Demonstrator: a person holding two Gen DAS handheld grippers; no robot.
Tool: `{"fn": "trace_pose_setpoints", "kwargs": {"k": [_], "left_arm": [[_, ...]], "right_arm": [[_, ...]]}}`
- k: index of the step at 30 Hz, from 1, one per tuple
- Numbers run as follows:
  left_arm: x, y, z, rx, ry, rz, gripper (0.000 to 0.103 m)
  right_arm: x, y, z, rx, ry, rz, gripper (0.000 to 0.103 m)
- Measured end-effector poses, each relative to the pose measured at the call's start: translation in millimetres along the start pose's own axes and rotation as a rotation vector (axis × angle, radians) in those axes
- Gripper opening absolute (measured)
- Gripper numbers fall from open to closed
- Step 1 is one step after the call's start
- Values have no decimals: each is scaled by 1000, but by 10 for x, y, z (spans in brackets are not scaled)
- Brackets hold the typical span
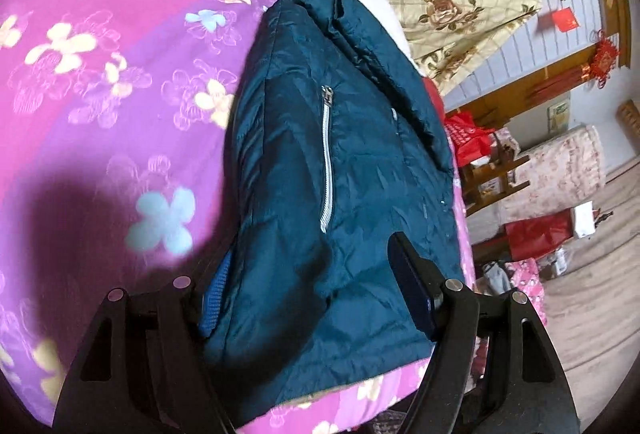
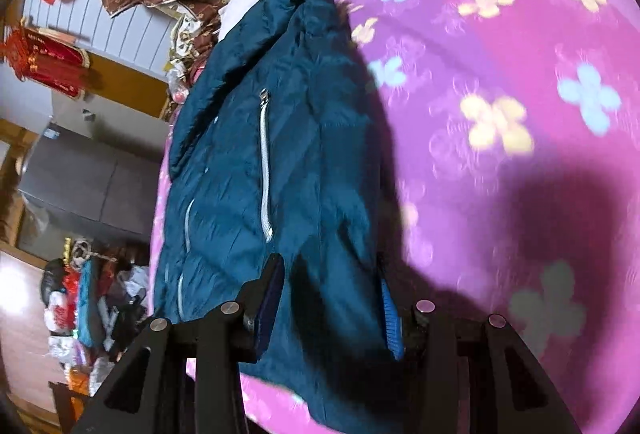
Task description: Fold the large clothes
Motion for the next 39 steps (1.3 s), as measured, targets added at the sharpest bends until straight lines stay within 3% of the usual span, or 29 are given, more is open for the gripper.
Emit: {"fn": "trace_pose_setpoints", "kwargs": {"k": [10, 15, 19, 20, 21, 22, 23, 24, 27, 31, 35, 39], "left_arm": [[111, 182, 23, 12, 52, 5, 73], [252, 335, 51, -7, 14, 77, 73], [230, 362, 89, -11, -69, 81, 71], [196, 370, 91, 0, -126, 74, 56], [155, 382, 95, 0, -178, 71, 29], [99, 392, 105, -6, -250, 72, 16], [67, 390, 108, -16, -294, 72, 12], [83, 373, 87, -16, -292, 64, 8], [212, 249, -153, 35, -287, 60, 5], [637, 69, -651, 156, -256, 119, 5], [1053, 46, -1036, 243, -238, 197, 5], [1240, 102, -1280, 291, -243, 243, 5]], "right_arm": [[-299, 345, 201, -60, -92, -50, 42], [-466, 421, 327, -59, -54, -118, 42], [-472, 396, 361, -48, -27, -117, 37], [-466, 394, 365, -42, -14, -122, 33], [-450, 388, 358, -35, -1, -123, 30], [-437, 388, 353, -29, 10, -121, 29], [-430, 387, 352, -26, 18, -118, 26], [-438, 377, 340, -23, 34, -120, 22], [-541, 360, 173, 4, 36, -150, 18], [-841, 277, -244, 67, -37, -189, 15], [-1168, 328, -644, 110, -96, -261, 14], [-1435, 436, -998, 151, -135, -327, 14]]}}
Point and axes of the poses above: each gripper's, at about its wrist camera, not at the fingertips, and z roughly the way its jaws point, x to its right, y to its underside, the point moved 10 cm from there along z, roughly the way its jaws point, and after that the axes turned 2 degrees about z, right-handed, at the moved point
